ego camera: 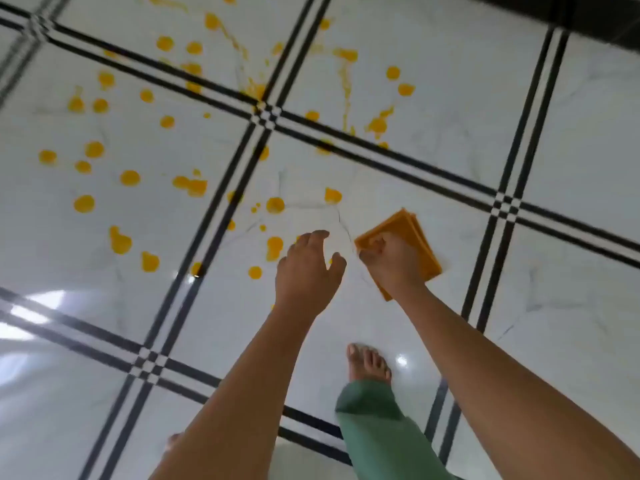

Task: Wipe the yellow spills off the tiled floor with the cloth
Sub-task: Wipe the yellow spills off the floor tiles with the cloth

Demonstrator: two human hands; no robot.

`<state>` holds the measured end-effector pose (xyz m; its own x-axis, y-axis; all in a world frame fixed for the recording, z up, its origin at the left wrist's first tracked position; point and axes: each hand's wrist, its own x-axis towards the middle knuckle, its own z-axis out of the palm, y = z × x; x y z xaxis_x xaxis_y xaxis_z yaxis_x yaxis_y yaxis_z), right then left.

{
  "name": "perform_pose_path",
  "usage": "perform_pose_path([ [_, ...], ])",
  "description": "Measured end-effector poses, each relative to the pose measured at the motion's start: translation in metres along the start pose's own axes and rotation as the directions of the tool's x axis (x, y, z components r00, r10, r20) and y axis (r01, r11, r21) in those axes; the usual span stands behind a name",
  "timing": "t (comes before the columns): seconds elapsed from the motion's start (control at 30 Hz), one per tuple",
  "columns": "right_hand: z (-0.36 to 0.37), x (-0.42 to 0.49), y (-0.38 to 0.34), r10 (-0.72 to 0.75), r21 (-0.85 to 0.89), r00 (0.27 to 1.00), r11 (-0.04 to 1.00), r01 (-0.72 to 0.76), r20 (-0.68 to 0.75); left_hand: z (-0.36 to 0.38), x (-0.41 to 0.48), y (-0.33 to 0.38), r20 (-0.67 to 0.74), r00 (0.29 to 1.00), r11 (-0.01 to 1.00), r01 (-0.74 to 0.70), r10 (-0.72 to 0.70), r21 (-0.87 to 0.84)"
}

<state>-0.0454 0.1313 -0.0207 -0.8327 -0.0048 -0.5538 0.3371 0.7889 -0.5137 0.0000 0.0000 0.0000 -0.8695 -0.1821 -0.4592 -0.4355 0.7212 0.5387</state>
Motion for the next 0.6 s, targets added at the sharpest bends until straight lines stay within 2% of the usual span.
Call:
perform_pose_path([
  [0.1,0.042,0.041,0.037,0.048,-0.044,0.997,0.998,-0.050,-0.062,0.053,0.034,-0.034,-0.039,0.998,0.999,-0.037,0.039,0.027],
  [0.23,0.084,0.085,0.084,-0.012,-0.287,0.990,0.957,-0.030,-0.143,0.105,0.073,-0.075,-0.062,0.994,0.994,-0.090,0.094,0.059],
  [0.3,0.087,0.094,0.092,-0.077,-0.326,0.979,0.945,0.011,-0.191,0.112,0.087,-0.085,-0.111,0.985,0.990,-0.129,0.134,0.051],
  [0.43,0.084,0.105,0.073,-0.167,-0.212,0.949,0.971,0.111,-0.268,0.109,0.104,-0.099,-0.200,0.959,0.980,-0.196,0.200,0.043],
  [0.6,0.090,0.115,0.008,-0.348,-0.010,0.859,0.928,0.371,-0.375,0.085,0.121,-0.124,-0.330,0.929,0.985,-0.168,0.170,0.034],
])
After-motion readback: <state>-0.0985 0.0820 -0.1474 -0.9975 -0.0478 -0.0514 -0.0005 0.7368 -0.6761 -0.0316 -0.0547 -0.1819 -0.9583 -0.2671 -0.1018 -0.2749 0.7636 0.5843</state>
